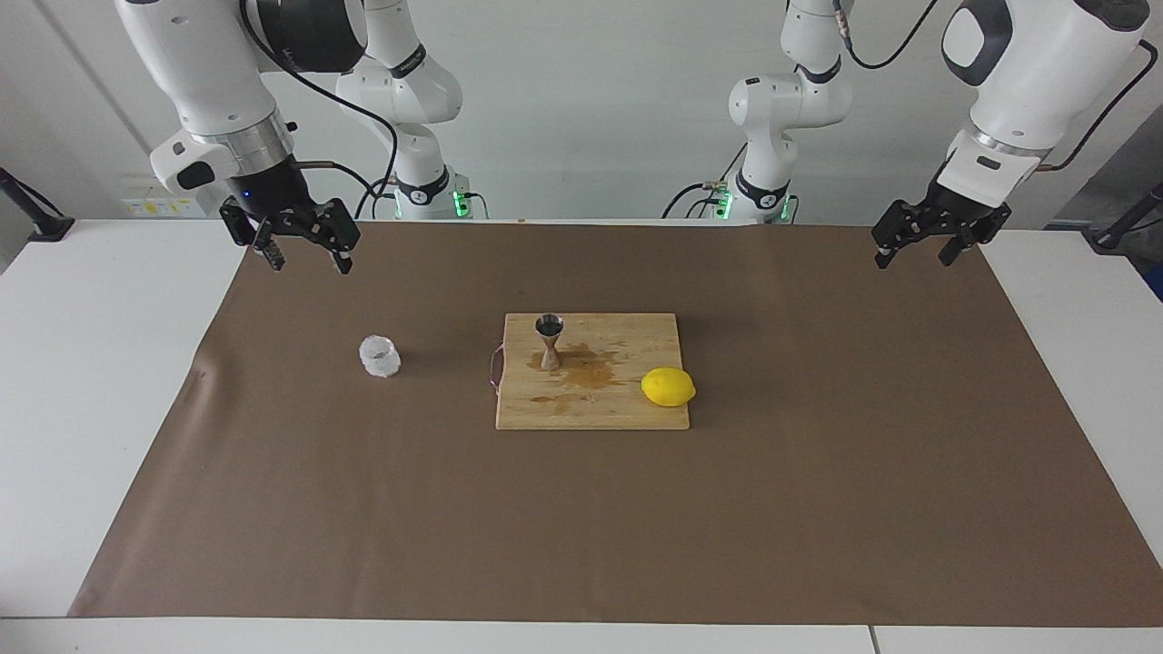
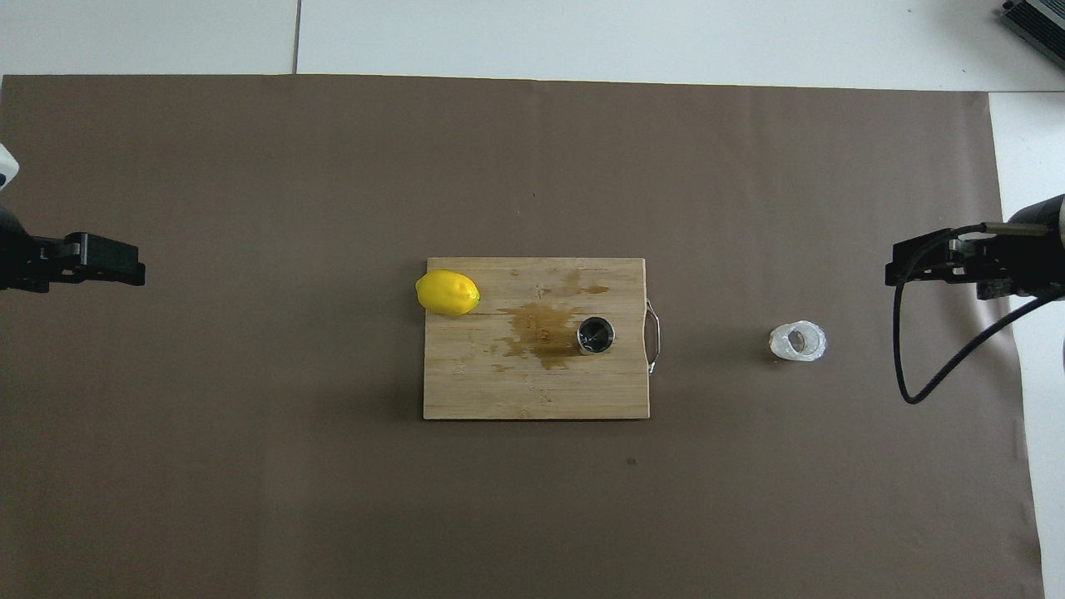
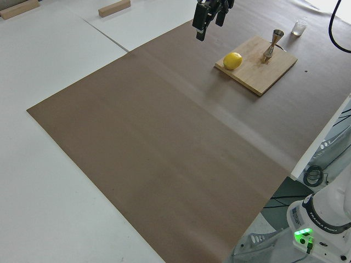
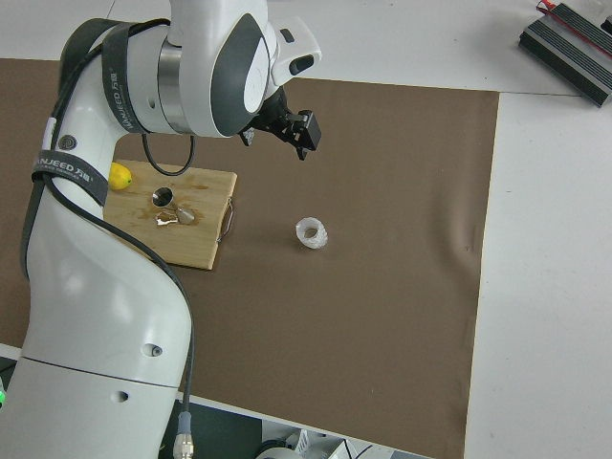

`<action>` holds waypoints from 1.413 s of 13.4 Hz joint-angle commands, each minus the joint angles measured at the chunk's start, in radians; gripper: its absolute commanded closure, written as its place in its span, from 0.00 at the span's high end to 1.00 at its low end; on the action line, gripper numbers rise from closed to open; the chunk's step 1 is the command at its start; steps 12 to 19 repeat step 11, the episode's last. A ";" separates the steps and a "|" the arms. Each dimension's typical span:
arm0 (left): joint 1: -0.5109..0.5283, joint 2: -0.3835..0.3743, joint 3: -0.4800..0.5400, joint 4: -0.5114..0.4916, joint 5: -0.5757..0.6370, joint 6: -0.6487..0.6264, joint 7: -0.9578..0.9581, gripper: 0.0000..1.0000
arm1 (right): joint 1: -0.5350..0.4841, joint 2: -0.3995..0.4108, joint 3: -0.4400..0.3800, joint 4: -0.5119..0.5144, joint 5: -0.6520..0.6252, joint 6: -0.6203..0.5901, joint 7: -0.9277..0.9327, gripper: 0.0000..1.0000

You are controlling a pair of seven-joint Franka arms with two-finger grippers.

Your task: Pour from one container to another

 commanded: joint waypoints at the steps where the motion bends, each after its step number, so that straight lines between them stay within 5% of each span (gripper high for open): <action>1: 0.002 -0.016 0.003 -0.013 -0.010 -0.011 0.007 1.00 | -0.003 -0.004 0.005 0.004 -0.024 -0.008 0.026 1.00; 19: 0.002 -0.016 0.003 -0.013 -0.010 -0.011 0.007 1.00 | 0.008 -0.005 0.009 0.002 -0.077 0.002 -0.019 1.00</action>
